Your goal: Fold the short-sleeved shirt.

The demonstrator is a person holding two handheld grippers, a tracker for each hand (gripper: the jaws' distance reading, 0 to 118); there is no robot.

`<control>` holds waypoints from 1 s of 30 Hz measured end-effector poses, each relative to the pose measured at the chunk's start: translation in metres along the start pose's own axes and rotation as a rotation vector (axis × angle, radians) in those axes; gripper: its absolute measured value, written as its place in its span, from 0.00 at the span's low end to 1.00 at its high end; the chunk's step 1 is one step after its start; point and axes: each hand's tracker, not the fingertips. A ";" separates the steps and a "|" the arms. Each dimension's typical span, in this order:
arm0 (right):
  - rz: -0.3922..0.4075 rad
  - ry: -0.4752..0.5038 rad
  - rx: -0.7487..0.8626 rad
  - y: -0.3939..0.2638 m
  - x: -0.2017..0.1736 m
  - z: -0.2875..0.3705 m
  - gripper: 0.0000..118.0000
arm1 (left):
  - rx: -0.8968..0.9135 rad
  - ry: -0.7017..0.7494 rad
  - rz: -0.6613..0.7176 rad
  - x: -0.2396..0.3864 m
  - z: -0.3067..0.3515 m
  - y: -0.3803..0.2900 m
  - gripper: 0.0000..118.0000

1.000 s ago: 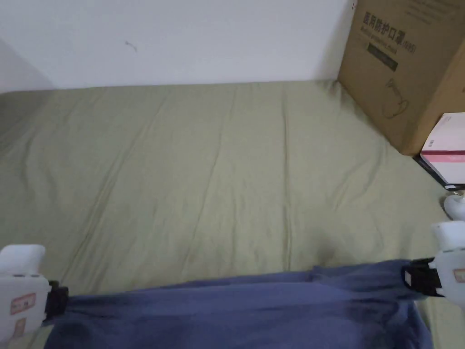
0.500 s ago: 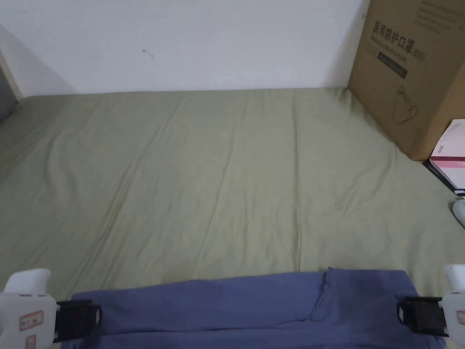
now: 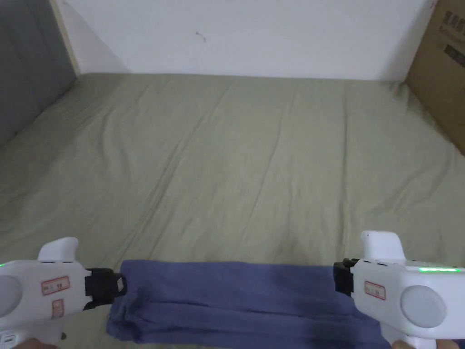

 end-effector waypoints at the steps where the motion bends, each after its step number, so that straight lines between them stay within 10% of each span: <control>1: 0.032 -0.003 -0.024 -0.002 -0.009 -0.006 0.02 | -0.021 -0.032 0.038 -0.010 -0.003 0.000 0.65; 3: 0.084 -0.013 -0.032 -0.005 -0.022 -0.013 0.02 | -0.114 -0.111 0.075 -0.019 -0.011 -0.001 0.98; 13: 0.073 0.019 -0.107 -0.012 -0.038 -0.031 0.02 | -0.167 -0.269 0.297 -0.048 -0.070 -0.012 0.98; 14: 0.066 0.020 -0.113 -0.013 -0.036 -0.032 0.02 | -0.170 -0.315 0.312 -0.051 -0.069 -0.011 0.91; 16: 0.040 0.026 -0.131 -0.016 -0.037 -0.034 0.02 | -0.162 -0.420 0.452 -0.058 -0.069 -0.010 0.07; 18: 0.016 0.031 -0.155 -0.018 -0.036 -0.041 0.02 | -0.212 -0.458 0.516 -0.062 -0.083 -0.011 0.07; 21: 0.028 0.038 -0.166 -0.022 -0.038 -0.040 0.02 | -0.246 -0.140 0.268 -0.062 -0.079 0.015 0.07; 30: -0.019 0.053 -0.146 -0.031 -0.009 -0.024 0.02 | -0.165 -0.168 0.274 -0.034 -0.052 0.012 0.07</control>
